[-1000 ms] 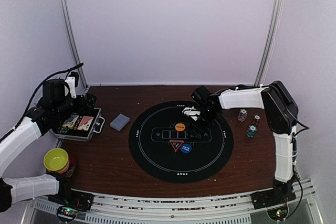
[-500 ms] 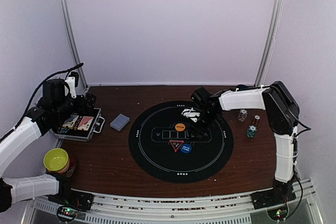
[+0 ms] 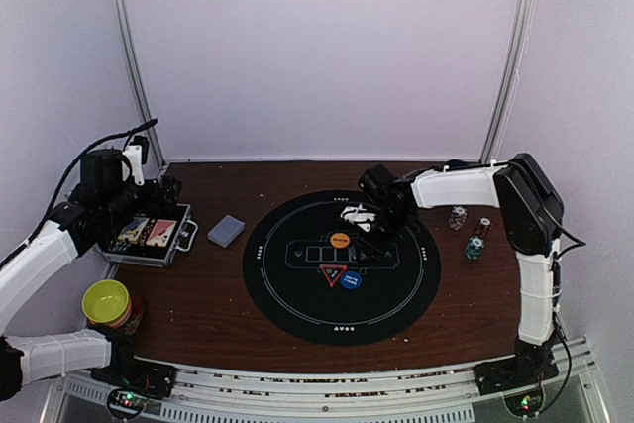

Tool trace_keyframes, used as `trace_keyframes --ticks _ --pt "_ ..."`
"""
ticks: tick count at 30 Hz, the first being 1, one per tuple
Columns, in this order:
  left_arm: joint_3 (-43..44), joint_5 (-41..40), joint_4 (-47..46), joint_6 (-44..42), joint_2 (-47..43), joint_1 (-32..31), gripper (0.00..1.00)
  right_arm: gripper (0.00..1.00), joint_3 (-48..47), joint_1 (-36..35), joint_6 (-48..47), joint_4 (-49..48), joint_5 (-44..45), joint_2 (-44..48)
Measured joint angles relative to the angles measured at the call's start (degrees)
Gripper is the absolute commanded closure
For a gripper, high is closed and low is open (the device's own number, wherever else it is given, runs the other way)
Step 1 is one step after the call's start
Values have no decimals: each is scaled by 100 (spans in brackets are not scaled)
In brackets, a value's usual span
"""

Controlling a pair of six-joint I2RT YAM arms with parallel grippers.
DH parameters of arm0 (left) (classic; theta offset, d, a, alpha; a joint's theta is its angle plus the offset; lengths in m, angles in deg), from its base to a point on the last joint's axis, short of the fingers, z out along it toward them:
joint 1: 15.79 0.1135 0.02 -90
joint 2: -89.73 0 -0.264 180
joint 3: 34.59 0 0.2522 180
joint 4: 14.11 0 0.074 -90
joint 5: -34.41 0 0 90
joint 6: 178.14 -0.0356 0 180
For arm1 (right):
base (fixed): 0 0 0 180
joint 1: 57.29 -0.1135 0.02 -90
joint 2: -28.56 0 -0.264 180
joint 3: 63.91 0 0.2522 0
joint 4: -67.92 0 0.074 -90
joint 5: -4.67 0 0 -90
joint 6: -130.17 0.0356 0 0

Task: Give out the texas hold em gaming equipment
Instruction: Pick up the dealer button from the community card area.

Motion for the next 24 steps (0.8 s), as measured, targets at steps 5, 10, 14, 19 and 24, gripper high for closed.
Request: trace_keyframes --ticks 5,10,14,19,24 --pt "0 0 -2 0 0 0 2 55 -111 -160 -2 192 2 -2" --pt "0 0 0 0 0 0 2 56 -487 -431 4 319 109 -2" --pt "0 -2 -2 0 0 0 2 57 -1163 -695 55 378 238 -13" --pt "0 -9 -2 0 -2 0 2 57 -2249 -1036 214 238 319 -254" --pt "0 -39 -2 0 -4 0 2 58 -3582 -1342 501 179 310 -1231"
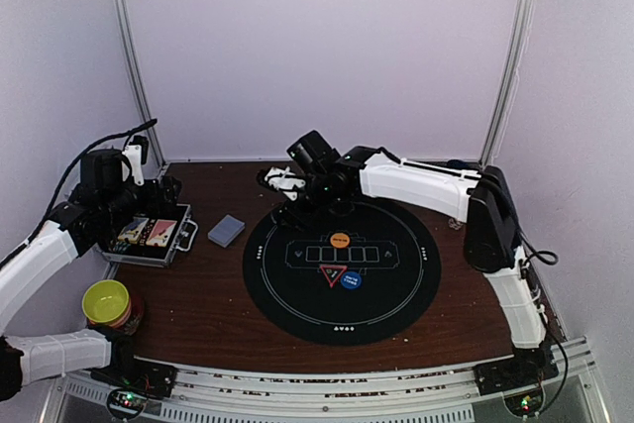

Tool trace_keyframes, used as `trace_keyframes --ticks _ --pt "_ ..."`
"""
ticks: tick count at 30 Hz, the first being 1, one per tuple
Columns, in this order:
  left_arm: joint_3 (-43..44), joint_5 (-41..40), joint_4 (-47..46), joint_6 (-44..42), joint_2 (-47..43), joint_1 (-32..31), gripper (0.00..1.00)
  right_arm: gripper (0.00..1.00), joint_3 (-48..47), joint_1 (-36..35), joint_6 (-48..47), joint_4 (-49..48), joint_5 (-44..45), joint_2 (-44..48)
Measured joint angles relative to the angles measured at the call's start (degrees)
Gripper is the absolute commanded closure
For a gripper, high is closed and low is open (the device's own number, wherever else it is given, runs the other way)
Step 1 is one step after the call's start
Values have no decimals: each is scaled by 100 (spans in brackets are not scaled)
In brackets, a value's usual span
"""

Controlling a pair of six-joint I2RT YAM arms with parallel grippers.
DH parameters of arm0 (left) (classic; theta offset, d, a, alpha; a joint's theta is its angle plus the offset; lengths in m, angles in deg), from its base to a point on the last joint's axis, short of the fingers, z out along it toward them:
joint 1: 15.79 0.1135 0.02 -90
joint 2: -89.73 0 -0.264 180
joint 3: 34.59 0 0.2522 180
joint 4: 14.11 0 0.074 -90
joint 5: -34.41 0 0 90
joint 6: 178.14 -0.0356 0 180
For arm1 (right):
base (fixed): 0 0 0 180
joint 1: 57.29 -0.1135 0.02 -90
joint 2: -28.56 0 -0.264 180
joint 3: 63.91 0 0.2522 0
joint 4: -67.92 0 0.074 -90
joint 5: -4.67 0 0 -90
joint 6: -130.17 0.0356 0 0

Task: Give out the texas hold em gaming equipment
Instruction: Place the dealer button on the poker table mat.

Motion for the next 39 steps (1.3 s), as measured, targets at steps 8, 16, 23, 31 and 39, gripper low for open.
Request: trace_keyframes --ticks 8,16,23,31,39 --pt "0 -11 0 0 -4 0 2 58 -907 -315 299 -94 -2 -1250" --pt "0 -7 0 0 -87 0 2 58 -1552 -492 452 -173 -7 -1794" --pt "0 -4 0 0 -133 26 2 58 -1941 -643 461 -282 15 -2170" --pt "0 -2 0 0 -131 48 2 52 -2039 -704 446 -348 186 -2385" --pt "0 -2 0 0 -131 66 2 51 -2041 -708 402 -348 413 -2385"
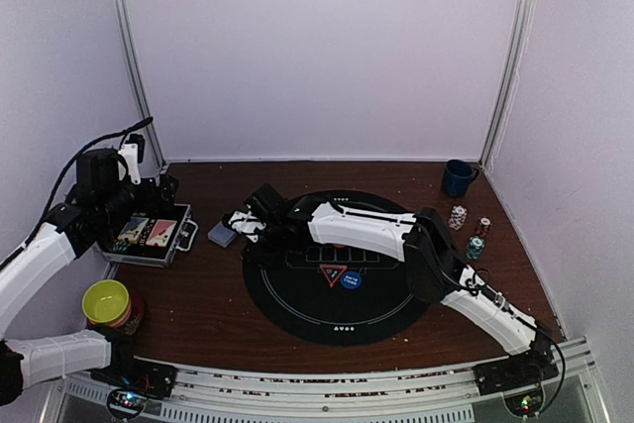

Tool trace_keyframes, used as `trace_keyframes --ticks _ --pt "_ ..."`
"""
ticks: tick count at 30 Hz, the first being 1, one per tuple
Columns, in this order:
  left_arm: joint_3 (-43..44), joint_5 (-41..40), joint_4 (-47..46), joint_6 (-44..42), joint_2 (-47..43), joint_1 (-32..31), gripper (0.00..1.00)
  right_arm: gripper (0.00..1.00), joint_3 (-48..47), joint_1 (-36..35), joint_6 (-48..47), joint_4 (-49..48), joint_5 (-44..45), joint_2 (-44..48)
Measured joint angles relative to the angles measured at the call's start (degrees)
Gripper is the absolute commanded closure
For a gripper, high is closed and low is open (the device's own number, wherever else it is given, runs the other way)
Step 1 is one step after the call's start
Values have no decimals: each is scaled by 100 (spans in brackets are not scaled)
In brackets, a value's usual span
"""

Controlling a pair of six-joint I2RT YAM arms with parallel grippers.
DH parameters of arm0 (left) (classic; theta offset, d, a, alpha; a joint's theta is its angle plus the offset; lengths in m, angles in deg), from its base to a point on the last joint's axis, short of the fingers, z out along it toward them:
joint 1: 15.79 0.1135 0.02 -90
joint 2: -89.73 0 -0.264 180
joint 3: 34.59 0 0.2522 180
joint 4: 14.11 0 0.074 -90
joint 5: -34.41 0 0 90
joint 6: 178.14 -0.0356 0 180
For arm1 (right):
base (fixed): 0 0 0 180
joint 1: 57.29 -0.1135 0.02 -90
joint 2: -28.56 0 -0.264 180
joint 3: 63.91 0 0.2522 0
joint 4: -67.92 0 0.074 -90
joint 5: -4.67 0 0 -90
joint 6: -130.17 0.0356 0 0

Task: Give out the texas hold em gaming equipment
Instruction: Place the dealer button on the poker table mat.

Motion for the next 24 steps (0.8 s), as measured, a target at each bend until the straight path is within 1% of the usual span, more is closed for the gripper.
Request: trace_keyframes --ticks 15,17,19,24 --pt "0 2 0 0 0 0 2 46 -7 2 -48 9 256 0" --pt "0 2 0 0 0 0 2 44 -7 0 -48 9 299 0" --pt "0 4 0 0 0 0 2 38 -7 -4 -48 9 337 0" --pt "0 9 0 0 0 9 2 30 -7 -7 -74 13 426 0"
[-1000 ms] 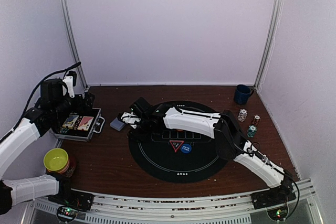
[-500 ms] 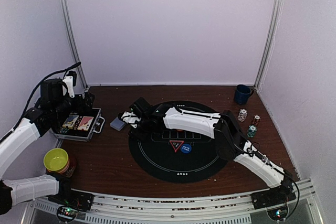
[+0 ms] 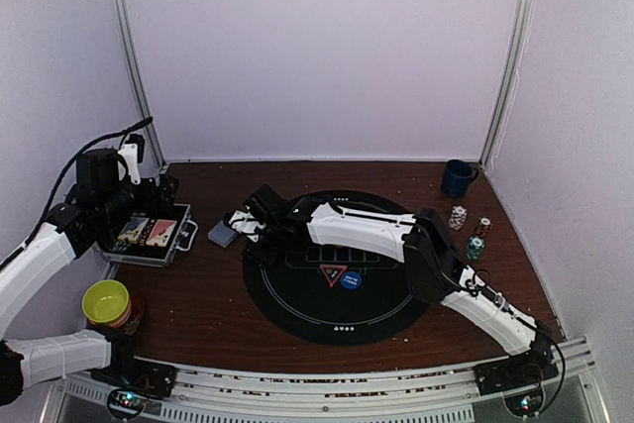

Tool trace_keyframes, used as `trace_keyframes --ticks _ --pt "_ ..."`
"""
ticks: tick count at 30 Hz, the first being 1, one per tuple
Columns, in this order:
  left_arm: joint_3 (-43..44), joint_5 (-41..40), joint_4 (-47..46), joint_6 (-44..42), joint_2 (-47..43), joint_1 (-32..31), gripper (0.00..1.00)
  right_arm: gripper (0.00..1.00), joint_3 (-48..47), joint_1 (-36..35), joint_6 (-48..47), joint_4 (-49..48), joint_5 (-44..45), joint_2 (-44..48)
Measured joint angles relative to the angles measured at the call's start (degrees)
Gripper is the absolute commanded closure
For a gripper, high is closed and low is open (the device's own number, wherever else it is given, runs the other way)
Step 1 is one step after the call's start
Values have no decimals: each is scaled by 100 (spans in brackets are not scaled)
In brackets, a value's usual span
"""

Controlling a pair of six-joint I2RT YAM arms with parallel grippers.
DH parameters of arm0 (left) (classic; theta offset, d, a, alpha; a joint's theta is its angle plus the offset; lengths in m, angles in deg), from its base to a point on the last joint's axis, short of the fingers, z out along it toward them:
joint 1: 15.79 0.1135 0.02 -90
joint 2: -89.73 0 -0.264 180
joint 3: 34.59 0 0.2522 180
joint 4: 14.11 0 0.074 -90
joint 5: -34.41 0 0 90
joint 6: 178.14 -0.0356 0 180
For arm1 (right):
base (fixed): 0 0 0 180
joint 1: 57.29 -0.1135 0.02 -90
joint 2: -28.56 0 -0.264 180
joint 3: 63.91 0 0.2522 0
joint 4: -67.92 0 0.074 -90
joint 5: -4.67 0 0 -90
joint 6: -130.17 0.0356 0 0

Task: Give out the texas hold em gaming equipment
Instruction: Place the dealer button on the poker table mat.

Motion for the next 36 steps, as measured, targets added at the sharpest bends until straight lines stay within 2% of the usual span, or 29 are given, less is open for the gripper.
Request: trace_keyframes --ticks 2,5,9,15,19,24,32,36 --pt "0 11 0 0 0 9 2 25 0 0 -9 -2 57 0" --pt "0 15 0 0 0 17 2 10 0 0 -9 -13 105 0" --pt "0 15 0 0 0 17 2 0 2 0 -68 33 164 52" --pt "0 15 0 0 0 17 2 0 275 2 -164 396 179 481" --pt "0 22 0 0 0 17 2 0 1303 15 -282 553 229 1574" --pt "0 37 0 0 -4 17 2 0 2079 162 -380 710 343 2739" --pt "0 35 0 0 -7 17 2 0 2686 1268 -367 1147 24 2951" --pt "0 35 0 0 -7 17 2 0 3416 1784 -527 1303 -295 3049"
